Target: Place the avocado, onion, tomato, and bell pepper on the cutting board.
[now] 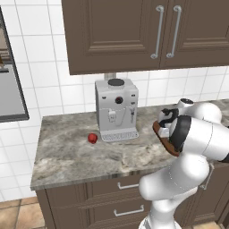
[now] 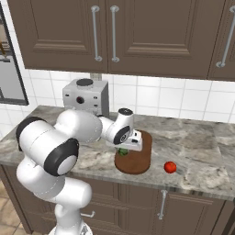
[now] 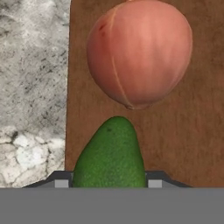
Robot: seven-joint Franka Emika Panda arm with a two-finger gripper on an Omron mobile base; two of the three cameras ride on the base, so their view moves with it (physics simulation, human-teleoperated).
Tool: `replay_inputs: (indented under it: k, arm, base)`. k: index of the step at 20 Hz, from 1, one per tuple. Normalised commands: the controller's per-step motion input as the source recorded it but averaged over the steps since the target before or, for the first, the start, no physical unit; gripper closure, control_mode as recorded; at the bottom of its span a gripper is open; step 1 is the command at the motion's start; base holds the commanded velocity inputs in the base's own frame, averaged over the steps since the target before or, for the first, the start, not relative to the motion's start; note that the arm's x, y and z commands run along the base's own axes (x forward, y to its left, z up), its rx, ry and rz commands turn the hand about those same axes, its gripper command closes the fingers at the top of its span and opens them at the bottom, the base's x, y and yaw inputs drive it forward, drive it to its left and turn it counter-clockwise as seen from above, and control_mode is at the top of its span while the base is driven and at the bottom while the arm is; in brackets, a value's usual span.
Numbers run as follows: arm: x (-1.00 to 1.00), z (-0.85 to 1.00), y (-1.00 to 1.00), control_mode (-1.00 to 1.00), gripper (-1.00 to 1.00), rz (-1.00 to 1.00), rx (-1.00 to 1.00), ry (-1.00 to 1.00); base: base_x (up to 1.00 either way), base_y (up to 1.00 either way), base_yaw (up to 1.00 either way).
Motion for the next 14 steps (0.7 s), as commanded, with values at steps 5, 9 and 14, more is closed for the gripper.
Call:
replay_inputs:
  k: [5,9,14]
  arm:
    - [0.00,0.00,0.00,-1.00,-1.00,0.00,0.00,0.00]
    - [0.00,0.00,0.00,-1.00,-1.00,0.00,0.00,0.00]
    - [-0.06,0.24,0.00,-1.00,-1.00,0.00,0.00,-0.04]
  base:
    - [0.00,0.00,0.00]
    - [0.00,0.00,0.00]
    - [0.00,0.00,0.00]
